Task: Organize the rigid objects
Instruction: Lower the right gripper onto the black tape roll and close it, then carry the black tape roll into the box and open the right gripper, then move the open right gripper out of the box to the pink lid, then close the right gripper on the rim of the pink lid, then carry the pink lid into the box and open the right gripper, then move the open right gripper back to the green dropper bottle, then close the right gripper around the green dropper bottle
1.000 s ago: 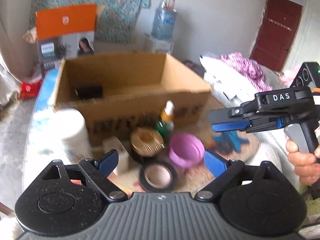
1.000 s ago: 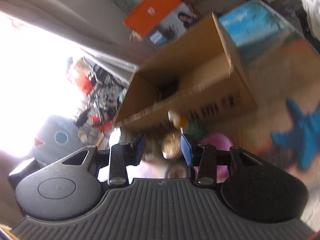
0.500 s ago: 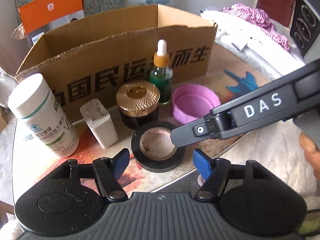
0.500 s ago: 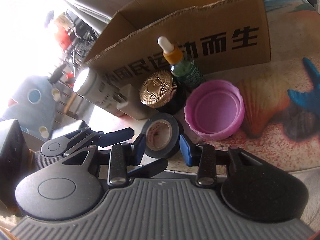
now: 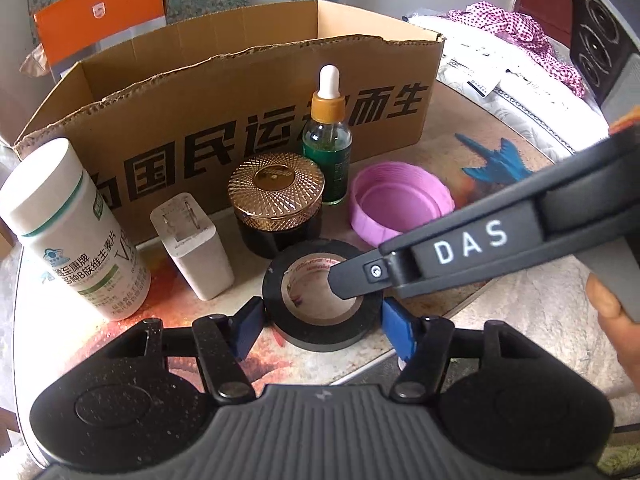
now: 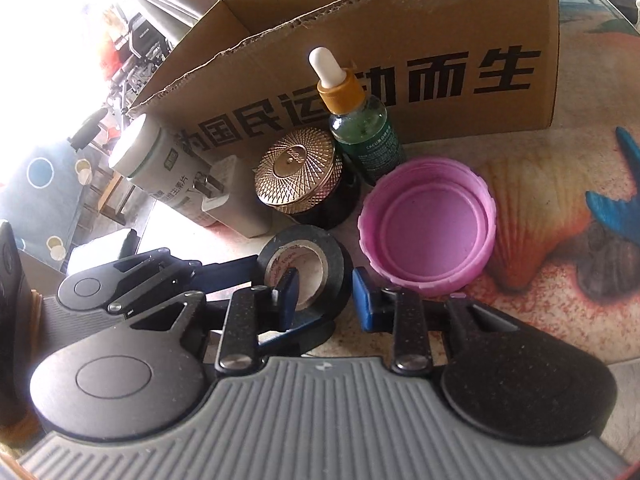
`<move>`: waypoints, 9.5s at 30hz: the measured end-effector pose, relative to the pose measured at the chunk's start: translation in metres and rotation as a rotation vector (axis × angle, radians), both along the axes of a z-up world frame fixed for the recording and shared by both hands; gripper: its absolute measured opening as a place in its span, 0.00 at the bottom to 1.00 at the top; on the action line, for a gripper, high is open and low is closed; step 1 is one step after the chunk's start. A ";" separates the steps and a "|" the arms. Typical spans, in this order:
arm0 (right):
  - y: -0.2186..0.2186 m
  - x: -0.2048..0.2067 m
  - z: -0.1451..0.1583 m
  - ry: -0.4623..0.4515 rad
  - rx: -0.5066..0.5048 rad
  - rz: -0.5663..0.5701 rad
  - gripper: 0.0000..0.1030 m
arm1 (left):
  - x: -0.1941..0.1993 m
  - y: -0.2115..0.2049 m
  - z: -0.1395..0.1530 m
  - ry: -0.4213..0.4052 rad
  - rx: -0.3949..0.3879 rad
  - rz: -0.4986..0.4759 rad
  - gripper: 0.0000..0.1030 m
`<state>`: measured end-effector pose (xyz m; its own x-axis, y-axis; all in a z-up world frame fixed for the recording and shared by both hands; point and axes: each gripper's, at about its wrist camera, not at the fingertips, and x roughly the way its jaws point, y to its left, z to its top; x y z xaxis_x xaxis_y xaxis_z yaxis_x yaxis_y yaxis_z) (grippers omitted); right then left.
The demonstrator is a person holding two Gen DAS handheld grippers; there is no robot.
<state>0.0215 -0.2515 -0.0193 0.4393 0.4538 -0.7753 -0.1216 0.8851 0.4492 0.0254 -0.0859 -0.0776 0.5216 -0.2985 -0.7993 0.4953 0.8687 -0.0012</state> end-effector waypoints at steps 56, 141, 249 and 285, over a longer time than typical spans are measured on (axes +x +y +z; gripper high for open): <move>0.038 0.223 0.075 0.124 0.048 0.162 0.19 | 0.169 0.040 0.085 0.100 0.035 0.206 0.63; -0.084 0.006 -0.011 -0.101 0.097 -0.215 0.22 | 0.010 -0.078 0.031 -0.047 0.006 -0.131 0.68; -0.073 -0.020 0.089 -0.540 -0.476 -0.303 0.99 | 0.010 -0.010 0.098 0.002 -0.320 -0.004 1.00; -0.020 0.060 0.034 -0.355 0.032 -0.016 0.32 | 0.049 -0.035 0.066 -0.225 -0.203 -0.014 0.49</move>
<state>0.0814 -0.2711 0.0149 0.6859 0.4664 -0.5586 -0.2613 0.8743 0.4091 0.0742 -0.1211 -0.0119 0.6734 -0.4487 -0.5875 0.5149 0.8550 -0.0627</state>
